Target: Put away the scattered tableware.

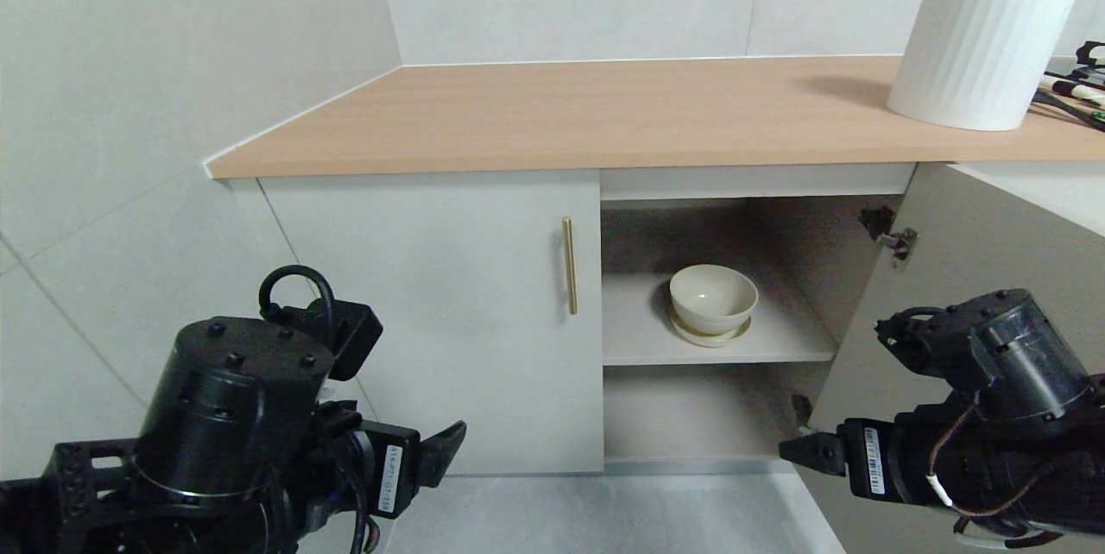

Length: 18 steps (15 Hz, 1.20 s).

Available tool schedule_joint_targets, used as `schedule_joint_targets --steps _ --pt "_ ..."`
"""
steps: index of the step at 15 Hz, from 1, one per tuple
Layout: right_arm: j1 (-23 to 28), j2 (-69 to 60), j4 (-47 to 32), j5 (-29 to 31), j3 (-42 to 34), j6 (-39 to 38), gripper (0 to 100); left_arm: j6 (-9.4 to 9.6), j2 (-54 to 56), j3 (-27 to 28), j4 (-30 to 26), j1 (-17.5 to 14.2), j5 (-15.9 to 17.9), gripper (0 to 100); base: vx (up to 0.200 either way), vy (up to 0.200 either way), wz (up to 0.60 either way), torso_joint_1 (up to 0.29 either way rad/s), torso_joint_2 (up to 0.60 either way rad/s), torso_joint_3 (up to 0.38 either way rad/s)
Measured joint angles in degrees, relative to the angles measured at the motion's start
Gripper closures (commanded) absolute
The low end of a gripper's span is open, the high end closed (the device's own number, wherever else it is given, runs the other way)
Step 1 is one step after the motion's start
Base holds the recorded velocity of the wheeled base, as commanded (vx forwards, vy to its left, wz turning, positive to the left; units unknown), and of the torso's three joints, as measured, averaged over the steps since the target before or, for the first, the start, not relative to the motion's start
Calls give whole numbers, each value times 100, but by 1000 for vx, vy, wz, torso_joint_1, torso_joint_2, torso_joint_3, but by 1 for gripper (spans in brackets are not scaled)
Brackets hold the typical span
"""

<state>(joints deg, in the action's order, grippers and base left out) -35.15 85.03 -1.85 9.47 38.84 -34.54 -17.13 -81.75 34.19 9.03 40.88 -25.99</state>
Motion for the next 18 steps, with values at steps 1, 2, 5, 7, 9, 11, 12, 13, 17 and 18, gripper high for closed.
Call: schedule_joint_targets --steps 1,2,5,7,9,11,12,13,17,18 --pt "0 0 0 0 0 0 0 2 0 0 0 0 0 0 0 0 0 0 0 0" --pt "0 0 0 0 0 0 0 2 0 0 0 0 -11 0 0 0 0 0 0 0" --pt "1 0 0 2 0 0 0 2 -6 0 0 0 -15 0 0 0 0 0 0 0" --pt "4 0 2 2 0 0 0 -5 -9 0 0 0 -17 0 -200 0 0 5 7 2" --pt "4 0 5 0 0 0 0 -6 -13 0 -1 -4 -20 0 -200 0 0 15 2 0" --pt "0 0 0 2 0 0 0 -6 -9 0 0 0 -17 0 -200 0 0 0 2 5" --pt "1 0 2 2 0 0 0 -6 -9 0 -1 0 -17 0 -200 0 0 7 2 2" --pt "4 0 0 0 0 0 0 -6 -9 0 -4 0 -20 0 -200 0 0 -7 2 2" --pt "1 0 2 2 0 0 0 -6 -6 -2 0 0 -17 0 -200 0 0 1 5 1" --pt "1 0 0 2 0 -2 0 -5 -6 -2 0 0 -17 0 -200 0 0 7 2 -2"
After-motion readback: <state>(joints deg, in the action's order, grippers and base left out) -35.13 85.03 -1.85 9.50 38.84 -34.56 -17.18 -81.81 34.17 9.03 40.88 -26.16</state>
